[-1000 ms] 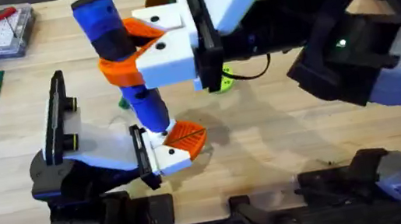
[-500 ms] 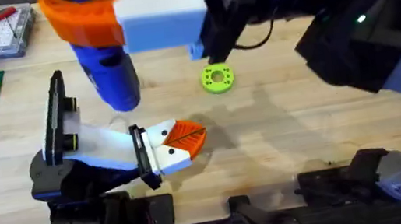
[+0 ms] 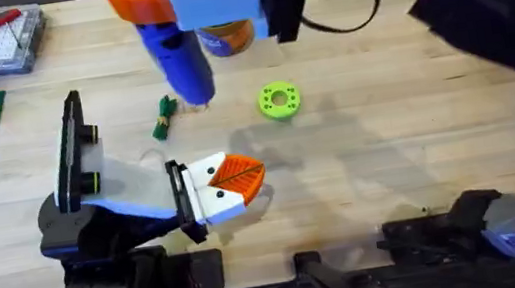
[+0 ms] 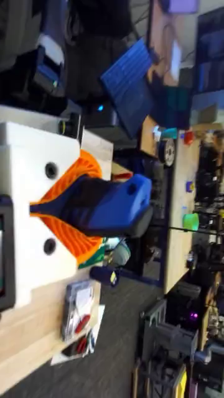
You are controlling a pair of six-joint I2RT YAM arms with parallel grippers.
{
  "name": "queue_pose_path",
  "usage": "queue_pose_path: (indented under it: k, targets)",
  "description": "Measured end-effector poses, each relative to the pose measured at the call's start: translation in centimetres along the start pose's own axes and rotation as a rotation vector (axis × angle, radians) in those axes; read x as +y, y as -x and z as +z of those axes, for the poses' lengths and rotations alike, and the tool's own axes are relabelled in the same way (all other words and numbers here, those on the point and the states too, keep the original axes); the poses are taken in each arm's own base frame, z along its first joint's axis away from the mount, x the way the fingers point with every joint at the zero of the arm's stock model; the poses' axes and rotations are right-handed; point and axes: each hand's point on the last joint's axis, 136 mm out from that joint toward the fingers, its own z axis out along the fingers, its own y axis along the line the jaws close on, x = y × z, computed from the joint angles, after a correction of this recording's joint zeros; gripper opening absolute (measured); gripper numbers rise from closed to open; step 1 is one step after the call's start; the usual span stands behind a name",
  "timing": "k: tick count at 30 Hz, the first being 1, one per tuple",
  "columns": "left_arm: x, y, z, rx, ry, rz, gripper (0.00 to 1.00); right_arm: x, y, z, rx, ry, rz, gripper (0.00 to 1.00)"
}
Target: Pick up the gripper from the table and insert it into the empty holder that is missing its gripper. Then pick up a screw, insert it into the mounting hole, and use the screwdriver to tighten it. Finally, clean up the table by picking up the vegetable and placing it into the bucket.
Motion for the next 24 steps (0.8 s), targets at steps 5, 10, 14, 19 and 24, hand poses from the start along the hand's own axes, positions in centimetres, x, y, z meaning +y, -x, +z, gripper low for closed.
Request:
queue_pose_path:
  k: [5, 10, 14, 19, 24]
  targets:
    - [0.0, 0.0, 0.0, 0.0, 0.0, 0.0, 0.019, -1.5, -1.5, -0.6, 0.093, -0.069, -0.067, 0.05]
    - [0.0, 0.0, 0.0, 0.0, 0.0, 0.0, 0.019, -3.6, -3.9, -1.4, 0.208, -0.183, -0.17, 0.051]
    - [0.0, 0.0, 0.0, 0.0, 0.0, 0.0, 0.019, -5.6, -5.9, -2.4, 0.329, -0.288, -0.28, 0.05]
    - [0.0, 0.0, 0.0, 0.0, 0.0, 0.0, 0.019, -8.0, -7.9, -4.4, 0.491, -0.403, -0.405, 0.051]
    - [0.0, 0.0, 0.0, 0.0, 0.0, 0.0, 0.019, -10.1, -9.2, -6.7, 0.624, -0.489, -0.503, 0.051]
